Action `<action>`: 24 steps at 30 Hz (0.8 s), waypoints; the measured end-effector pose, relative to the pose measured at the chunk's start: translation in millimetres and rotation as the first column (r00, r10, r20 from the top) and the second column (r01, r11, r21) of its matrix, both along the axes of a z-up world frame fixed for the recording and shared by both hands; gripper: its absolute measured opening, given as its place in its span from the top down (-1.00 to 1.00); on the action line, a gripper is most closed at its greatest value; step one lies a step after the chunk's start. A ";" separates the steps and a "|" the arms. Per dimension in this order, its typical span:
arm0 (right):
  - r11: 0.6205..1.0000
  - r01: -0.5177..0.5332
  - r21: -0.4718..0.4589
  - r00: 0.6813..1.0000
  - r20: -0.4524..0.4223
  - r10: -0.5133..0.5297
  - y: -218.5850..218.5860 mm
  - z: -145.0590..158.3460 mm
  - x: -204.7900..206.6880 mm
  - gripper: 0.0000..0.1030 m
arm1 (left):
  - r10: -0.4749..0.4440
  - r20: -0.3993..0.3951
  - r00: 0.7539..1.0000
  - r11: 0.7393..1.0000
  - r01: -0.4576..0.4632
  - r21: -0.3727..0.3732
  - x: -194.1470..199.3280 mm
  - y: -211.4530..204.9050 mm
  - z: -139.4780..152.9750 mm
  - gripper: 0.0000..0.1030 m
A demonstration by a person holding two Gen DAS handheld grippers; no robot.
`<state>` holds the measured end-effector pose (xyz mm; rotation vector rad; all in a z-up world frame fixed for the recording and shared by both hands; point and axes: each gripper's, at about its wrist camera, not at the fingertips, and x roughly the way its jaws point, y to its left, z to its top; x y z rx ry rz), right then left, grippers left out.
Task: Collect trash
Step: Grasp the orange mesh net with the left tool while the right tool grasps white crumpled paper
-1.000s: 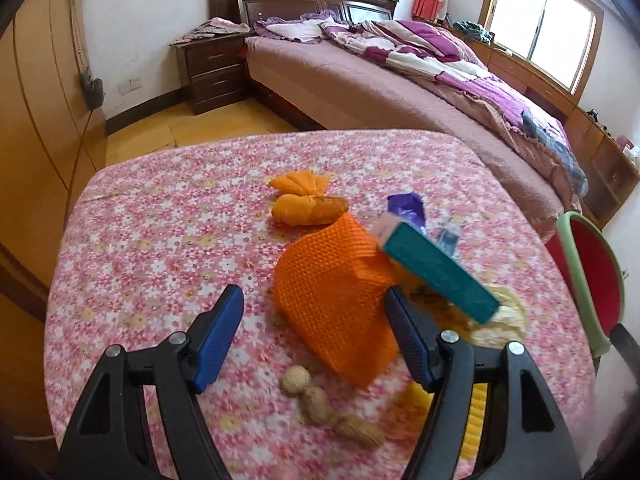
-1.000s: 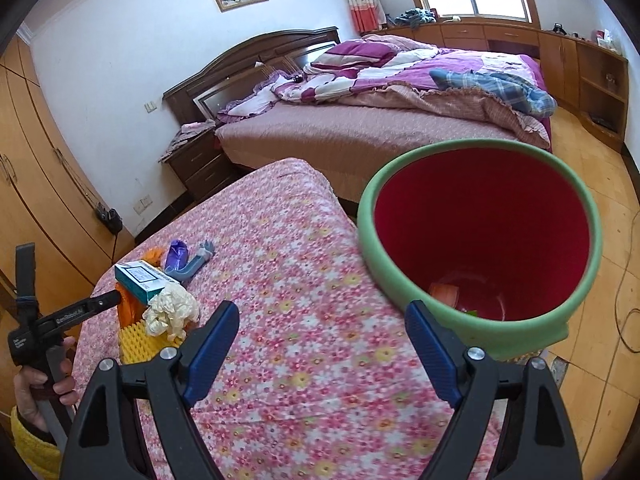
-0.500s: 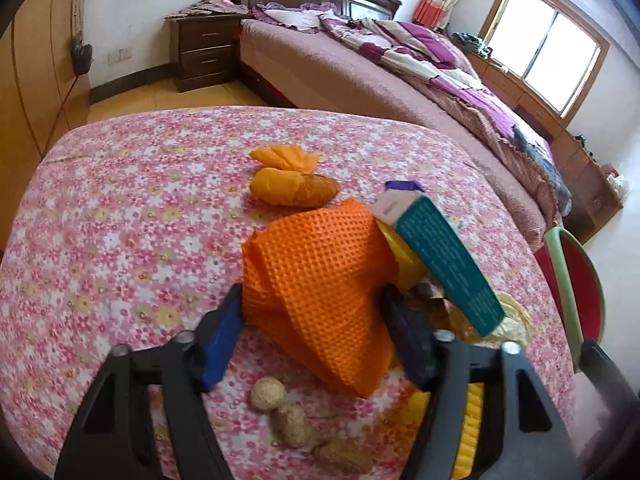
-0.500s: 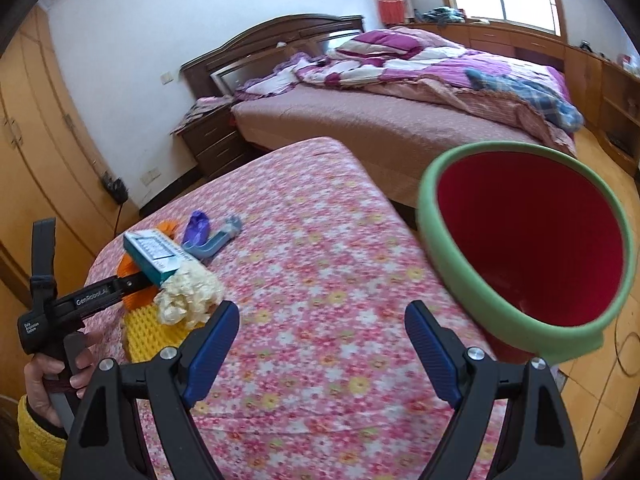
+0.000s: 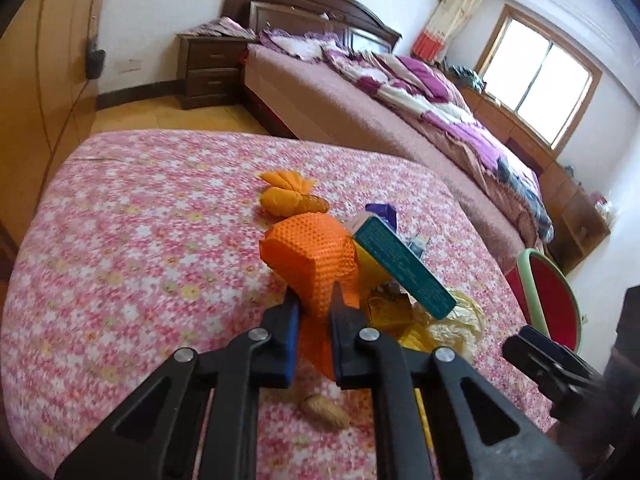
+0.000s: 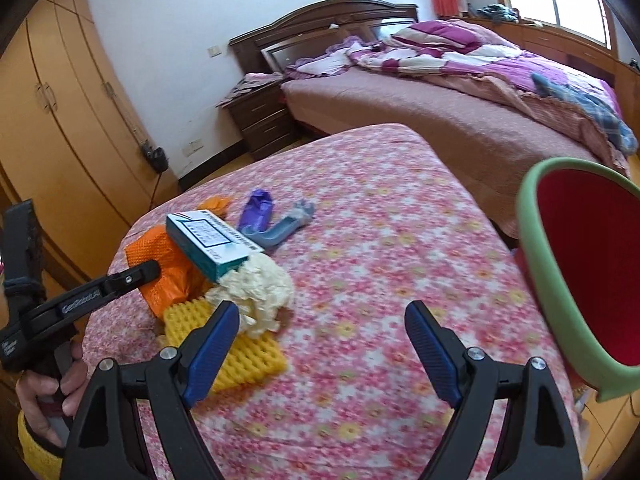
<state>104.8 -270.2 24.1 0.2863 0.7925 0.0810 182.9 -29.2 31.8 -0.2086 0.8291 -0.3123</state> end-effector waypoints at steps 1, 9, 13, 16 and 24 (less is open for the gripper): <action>1.000 -0.006 -0.001 1.000 -0.001 0.006 2.1 -0.9 2.4 -0.68 | 0.014 0.011 1.000 1.000 -0.015 0.004 -5.1 2.0 1.5 0.76; 0.998 -0.050 0.035 0.998 -0.023 0.051 14.7 -12.0 25.0 -0.60 | 0.076 0.056 0.996 0.997 -0.075 -0.015 -29.7 13.8 8.2 0.78; 0.994 -0.086 0.074 0.995 -0.049 0.089 21.4 -19.1 32.0 -0.15 | 0.083 0.065 0.994 0.996 -0.083 -0.016 -36.6 17.1 9.7 0.78; 0.989 -0.116 0.089 0.992 -0.044 0.121 26.5 -19.4 32.6 0.27 | 0.073 0.071 0.995 0.997 -0.072 -0.019 -41.1 15.4 11.8 0.78; 0.984 -0.152 0.091 0.988 0.019 0.151 33.1 -3.6 14.9 0.50 | 0.060 0.073 0.996 0.998 -0.057 -0.037 -56.5 12.6 14.0 0.78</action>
